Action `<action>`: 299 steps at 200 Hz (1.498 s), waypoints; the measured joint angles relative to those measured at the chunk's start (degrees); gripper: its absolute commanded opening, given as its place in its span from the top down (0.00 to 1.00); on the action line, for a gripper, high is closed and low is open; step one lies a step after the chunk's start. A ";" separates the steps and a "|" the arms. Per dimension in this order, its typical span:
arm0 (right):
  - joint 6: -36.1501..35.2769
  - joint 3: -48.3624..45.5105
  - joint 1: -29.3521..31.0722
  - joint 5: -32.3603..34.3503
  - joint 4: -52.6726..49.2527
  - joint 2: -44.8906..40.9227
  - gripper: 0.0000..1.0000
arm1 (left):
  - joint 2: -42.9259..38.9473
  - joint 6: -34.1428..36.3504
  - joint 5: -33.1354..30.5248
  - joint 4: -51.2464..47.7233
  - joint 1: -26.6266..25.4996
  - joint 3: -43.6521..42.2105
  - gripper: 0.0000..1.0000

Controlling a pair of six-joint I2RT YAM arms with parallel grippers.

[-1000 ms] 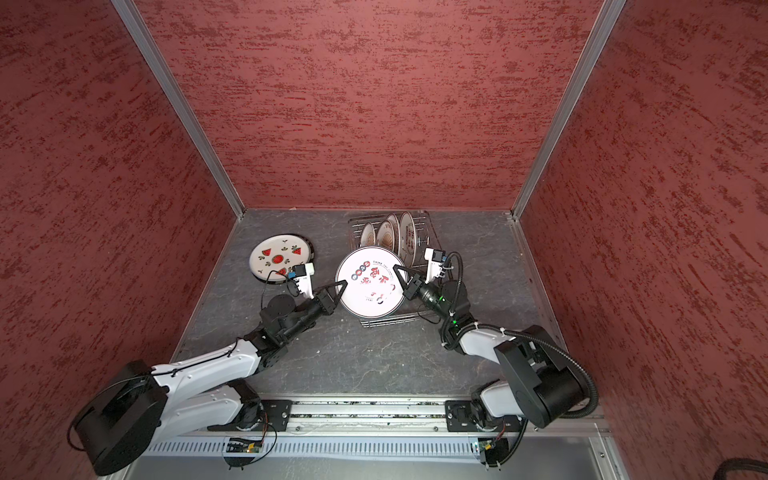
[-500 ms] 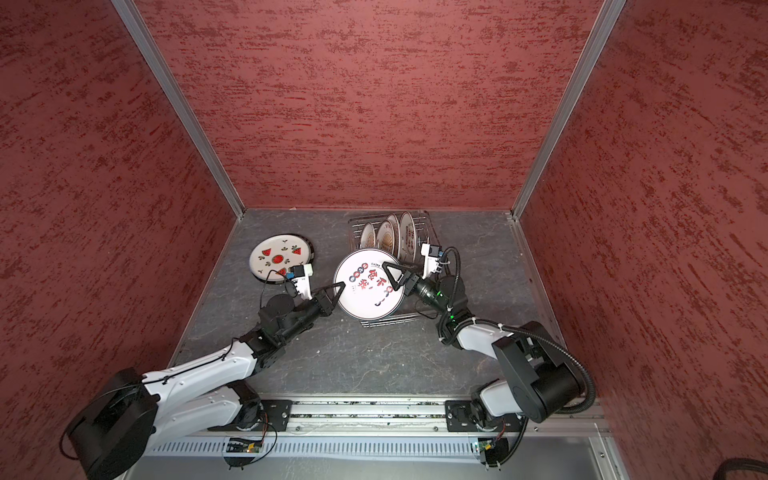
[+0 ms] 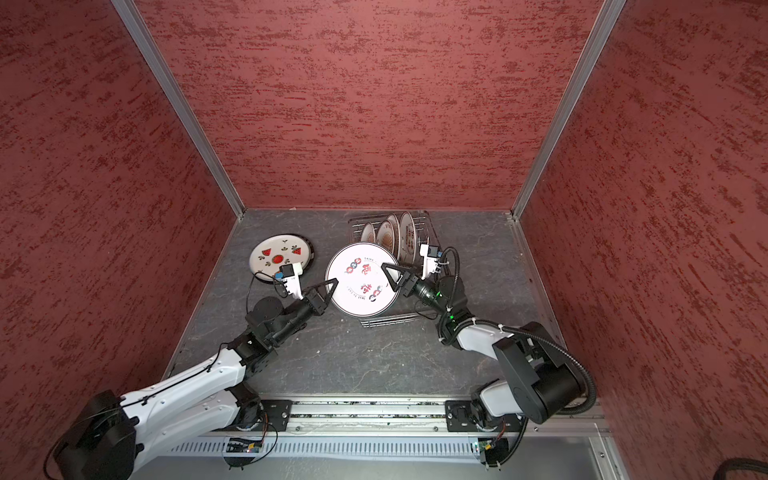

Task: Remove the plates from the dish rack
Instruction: 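Lower the lettered plate with the left gripper onto the table while the right gripper releases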

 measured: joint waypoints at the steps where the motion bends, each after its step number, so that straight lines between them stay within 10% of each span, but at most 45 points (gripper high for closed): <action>1: -0.02 0.00 0.00 -0.02 0.02 0.00 0.01 | -0.04 -0.04 -0.02 -0.02 0.02 -0.04 1.00; 194: -24.13 8.74 15.85 9.55 -18.08 -1.57 0.01 | -19.04 -13.92 -2.32 -24.83 21.55 -6.05 1.00; 299: -32.52 18.16 20.61 9.60 -28.04 6.38 0.01 | -9.14 -28.74 -0.33 -38.64 22.97 -5.38 1.00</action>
